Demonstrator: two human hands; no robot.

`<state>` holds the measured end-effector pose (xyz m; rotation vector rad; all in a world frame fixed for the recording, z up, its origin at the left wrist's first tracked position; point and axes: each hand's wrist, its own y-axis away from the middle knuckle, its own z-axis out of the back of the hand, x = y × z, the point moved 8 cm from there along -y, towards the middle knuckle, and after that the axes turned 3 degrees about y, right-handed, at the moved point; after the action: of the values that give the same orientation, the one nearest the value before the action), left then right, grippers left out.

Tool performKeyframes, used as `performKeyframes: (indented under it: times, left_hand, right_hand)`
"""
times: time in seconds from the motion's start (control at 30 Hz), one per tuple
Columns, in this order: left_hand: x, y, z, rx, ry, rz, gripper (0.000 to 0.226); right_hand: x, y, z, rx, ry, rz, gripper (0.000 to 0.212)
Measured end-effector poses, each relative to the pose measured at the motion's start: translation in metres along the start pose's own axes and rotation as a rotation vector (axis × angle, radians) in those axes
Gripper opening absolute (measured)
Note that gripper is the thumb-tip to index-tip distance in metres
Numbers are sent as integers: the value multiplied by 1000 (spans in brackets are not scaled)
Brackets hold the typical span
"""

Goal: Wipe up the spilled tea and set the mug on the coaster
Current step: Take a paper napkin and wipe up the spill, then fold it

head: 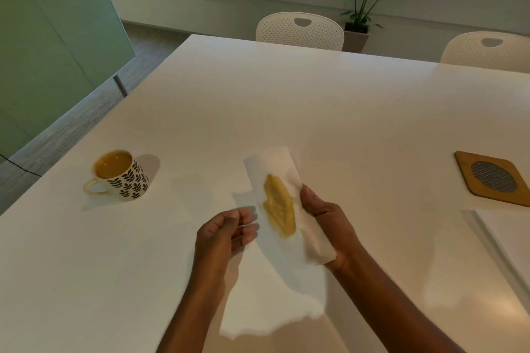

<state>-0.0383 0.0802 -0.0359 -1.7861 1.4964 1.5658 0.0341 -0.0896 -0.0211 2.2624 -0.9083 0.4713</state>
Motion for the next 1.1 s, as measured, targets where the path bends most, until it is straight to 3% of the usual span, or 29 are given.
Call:
performKeyframes:
  times: [0.17, 0.4, 0.67, 0.8, 0.87, 0.93, 1.1]
  left_hand:
    - [-5, -20, -27, 182, 135, 98, 40]
    - [-16, -17, -41, 199, 27, 60, 16]
    - [-31, -8, -39, 172, -97, -6, 19]
    - [-37, -7, -36, 171, -135, -29, 32]
    - [-37, -8, -32, 163, -159, -27, 26]
    - [-35, -10, -26, 131, -178, -20, 15]
    - [-34, -10, -20, 141, -223, -43, 14]
  right_hand:
    - [2, 12, 0, 11, -66, -9, 57]
    - [11, 21, 7, 9, 17, 80, 40]
    - [32, 32, 15, -2, 346, 99, 34]
    - [48, 40, 19, -90, 765, 162, 24]
    - [51, 42, 21, -126, 905, 178, 20]
    - [52, 43, 26, -143, 918, 177, 18]
    - [42, 42, 33, -128, 809, 166, 20]
